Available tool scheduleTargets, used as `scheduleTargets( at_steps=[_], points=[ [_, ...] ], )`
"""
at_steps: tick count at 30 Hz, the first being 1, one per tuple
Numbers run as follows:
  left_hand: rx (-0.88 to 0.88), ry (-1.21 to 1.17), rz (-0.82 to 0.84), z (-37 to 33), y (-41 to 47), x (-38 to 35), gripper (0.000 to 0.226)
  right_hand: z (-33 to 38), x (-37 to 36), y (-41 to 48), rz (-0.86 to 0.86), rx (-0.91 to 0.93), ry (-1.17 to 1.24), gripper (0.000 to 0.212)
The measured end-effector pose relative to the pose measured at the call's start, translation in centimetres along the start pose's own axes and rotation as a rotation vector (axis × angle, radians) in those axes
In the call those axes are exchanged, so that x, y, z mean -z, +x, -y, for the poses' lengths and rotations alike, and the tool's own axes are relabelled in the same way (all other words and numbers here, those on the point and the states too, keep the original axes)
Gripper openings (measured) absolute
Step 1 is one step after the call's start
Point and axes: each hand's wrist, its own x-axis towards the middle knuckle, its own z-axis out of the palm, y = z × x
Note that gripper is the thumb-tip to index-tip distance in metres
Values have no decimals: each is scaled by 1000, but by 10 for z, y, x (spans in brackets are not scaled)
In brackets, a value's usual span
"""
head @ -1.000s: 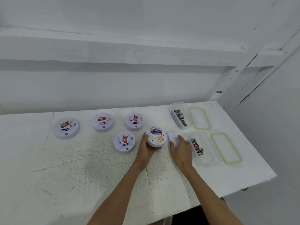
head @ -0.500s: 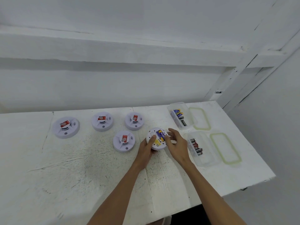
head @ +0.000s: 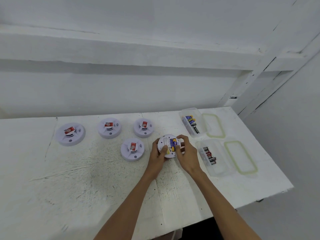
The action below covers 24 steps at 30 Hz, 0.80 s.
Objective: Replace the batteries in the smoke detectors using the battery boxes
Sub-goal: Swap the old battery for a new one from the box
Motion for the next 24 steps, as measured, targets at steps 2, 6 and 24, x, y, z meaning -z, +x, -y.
scheduleTargets(
  at_steps=[2, 6, 24],
  points=[
    [-16, 21, 27, -2, -1, -1, 47, -3, -2, 1, 17, 26, -83, 26],
    [-25, 58, 61, -2, -4, 0, 52, -4, -5, 4, 48, 50, -218, 22],
    [-33, 85, 3, -4, -7, -1, 52, 10, 5, 37, 209, 41, -309, 16]
  ],
)
